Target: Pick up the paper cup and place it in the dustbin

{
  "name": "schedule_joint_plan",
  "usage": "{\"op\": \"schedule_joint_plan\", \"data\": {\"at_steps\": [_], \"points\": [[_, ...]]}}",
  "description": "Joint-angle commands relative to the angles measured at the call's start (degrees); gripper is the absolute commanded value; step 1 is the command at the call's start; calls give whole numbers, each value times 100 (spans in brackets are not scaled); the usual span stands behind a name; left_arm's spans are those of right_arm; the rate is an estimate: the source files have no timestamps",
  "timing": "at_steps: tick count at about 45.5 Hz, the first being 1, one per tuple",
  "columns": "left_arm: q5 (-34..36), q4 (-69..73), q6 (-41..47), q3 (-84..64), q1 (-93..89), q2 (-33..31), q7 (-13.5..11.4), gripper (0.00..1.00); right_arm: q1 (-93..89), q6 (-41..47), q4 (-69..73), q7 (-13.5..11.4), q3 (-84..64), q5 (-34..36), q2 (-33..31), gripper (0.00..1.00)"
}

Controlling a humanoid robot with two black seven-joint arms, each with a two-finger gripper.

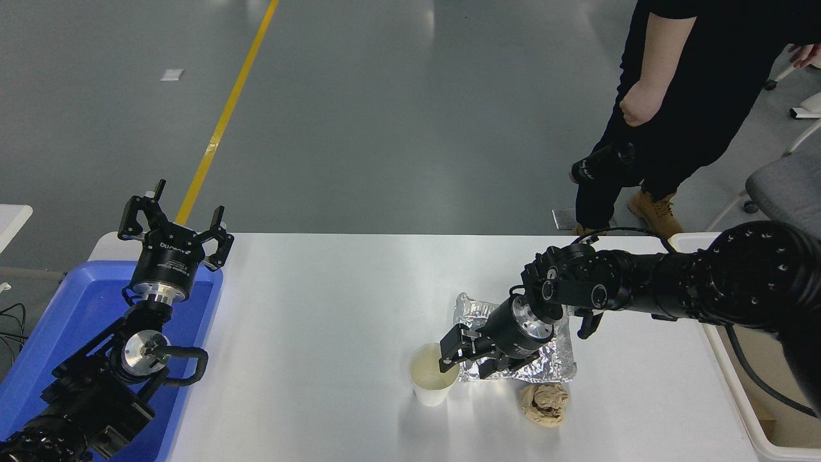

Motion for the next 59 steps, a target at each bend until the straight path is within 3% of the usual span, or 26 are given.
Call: {"op": "schedule_joint_plan", "data": {"at_steps": [1,7,17,48,59], "points": [[0,1,0,0,5,3,0,98,19,-15,20,41,10,-214,0,12],[0,1,0,0,5,3,0,98,72,2,29,137,10,-214,0,0],[0,0,0,0,-4,3,0,98,213,29,55,392,28,-311,0,0],[0,1,0,0,-4,-6,0,98,2559,424,820,551,300,-302,0,0],[0,-8,0,0,-4,3,0,98,3543,530,1224,551,300,-302,-702,0]]}}
